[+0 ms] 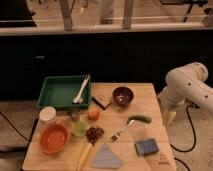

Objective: Place sponge in purple bowl

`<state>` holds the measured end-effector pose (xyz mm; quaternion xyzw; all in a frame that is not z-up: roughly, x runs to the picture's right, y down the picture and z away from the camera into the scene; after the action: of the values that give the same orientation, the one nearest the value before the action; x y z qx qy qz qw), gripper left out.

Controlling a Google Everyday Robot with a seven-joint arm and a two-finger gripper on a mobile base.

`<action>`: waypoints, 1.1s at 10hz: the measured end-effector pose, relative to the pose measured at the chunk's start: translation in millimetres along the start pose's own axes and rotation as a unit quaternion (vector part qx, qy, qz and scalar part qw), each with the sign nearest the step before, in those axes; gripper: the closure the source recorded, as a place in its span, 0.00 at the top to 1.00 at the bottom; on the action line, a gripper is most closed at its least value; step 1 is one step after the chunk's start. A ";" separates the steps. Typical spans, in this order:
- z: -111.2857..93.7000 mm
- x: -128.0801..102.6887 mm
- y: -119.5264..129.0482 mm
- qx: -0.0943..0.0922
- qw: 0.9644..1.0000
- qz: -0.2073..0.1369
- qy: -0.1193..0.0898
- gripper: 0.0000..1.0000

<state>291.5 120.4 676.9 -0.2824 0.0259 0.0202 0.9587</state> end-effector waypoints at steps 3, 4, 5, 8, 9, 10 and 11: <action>0.0 2.7 32.6 0.000 1.000 -0.012 0.010 0.80; 0.5 2.4 37.6 0.000 1.000 -0.016 0.011 0.80; 3.3 1.9 39.5 0.000 1.000 -0.023 0.011 0.80; 10.9 3.3 62.3 0.001 0.999 -0.042 0.010 0.80; 13.6 4.5 77.2 0.001 0.999 -0.049 0.010 0.80; 16.0 3.2 80.3 0.001 0.998 -0.055 0.010 0.80; 20.1 -0.1 81.6 0.001 0.998 -0.064 0.009 0.80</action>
<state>287.8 199.8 649.7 -0.2829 0.0169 -0.0438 0.9580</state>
